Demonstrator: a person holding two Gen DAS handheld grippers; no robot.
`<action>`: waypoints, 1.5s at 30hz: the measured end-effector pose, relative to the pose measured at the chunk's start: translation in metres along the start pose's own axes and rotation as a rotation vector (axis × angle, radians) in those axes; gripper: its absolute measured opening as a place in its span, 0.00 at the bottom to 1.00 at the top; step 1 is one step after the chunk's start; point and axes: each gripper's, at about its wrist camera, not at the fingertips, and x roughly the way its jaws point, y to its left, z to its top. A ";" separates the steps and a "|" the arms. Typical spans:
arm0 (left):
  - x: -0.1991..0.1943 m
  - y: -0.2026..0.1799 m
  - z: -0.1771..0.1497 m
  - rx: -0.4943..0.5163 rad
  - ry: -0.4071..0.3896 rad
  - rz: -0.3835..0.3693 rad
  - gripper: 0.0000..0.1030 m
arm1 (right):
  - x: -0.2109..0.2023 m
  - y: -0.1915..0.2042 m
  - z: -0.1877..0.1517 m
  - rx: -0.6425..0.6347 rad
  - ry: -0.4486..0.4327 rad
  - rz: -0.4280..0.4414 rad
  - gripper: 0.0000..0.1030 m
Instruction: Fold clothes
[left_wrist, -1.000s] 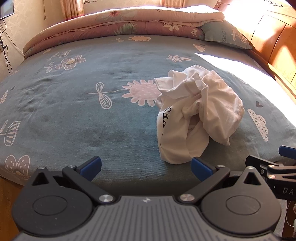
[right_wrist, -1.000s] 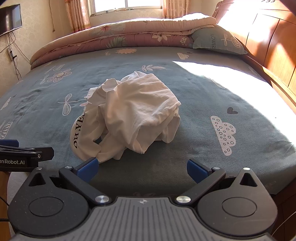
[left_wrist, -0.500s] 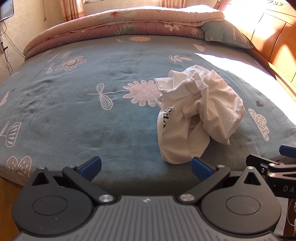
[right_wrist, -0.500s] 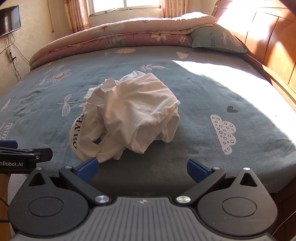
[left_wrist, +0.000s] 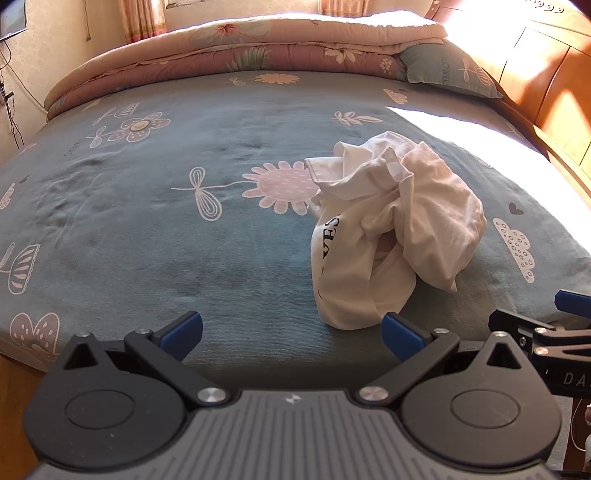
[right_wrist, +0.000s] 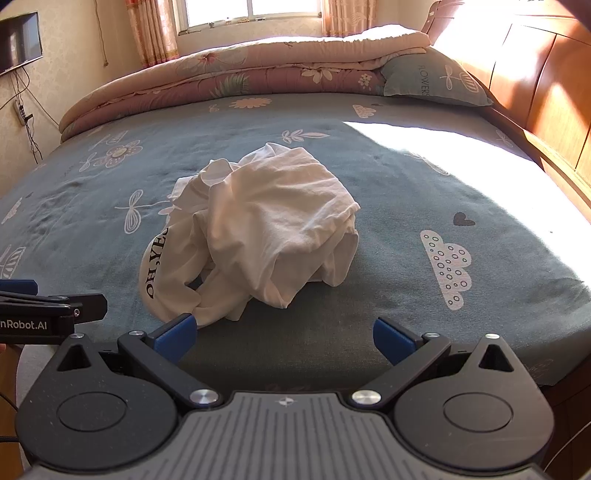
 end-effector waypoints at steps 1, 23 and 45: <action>0.000 0.000 0.000 0.002 0.000 0.002 0.99 | 0.000 0.000 0.000 0.001 0.000 0.002 1.00; -0.002 -0.001 0.001 0.009 -0.008 -0.004 1.00 | 0.001 -0.002 -0.001 0.010 0.003 0.001 1.00; 0.001 -0.001 0.001 0.015 -0.006 -0.020 0.99 | 0.005 0.000 -0.002 0.007 0.020 0.005 1.00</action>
